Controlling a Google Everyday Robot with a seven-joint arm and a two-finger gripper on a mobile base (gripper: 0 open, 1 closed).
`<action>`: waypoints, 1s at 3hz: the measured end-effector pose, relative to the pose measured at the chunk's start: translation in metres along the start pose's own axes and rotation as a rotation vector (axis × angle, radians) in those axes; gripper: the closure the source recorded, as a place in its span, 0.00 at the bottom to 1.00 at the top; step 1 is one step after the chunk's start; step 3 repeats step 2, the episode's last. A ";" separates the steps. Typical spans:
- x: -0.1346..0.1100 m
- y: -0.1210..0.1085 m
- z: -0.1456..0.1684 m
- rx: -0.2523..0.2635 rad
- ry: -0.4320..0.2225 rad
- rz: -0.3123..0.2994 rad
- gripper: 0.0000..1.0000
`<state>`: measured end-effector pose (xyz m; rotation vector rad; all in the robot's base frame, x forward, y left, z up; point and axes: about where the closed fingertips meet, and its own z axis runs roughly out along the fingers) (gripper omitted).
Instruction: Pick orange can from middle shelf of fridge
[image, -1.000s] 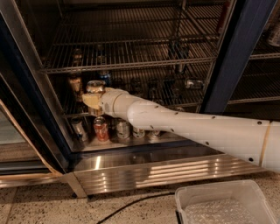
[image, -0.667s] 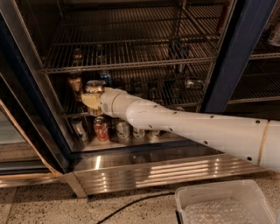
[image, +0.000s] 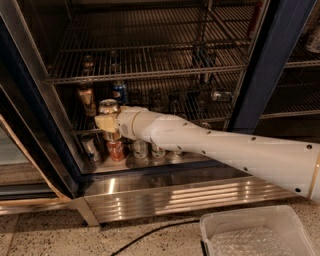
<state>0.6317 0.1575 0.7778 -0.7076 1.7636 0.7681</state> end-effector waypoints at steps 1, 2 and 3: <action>0.010 0.007 -0.015 -0.047 0.010 0.016 1.00; 0.010 0.007 -0.015 -0.047 0.010 0.016 1.00; 0.010 0.007 -0.015 -0.047 0.010 0.016 1.00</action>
Offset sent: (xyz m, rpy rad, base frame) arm -0.0117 -0.0072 -0.0057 0.0053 0.0169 0.0327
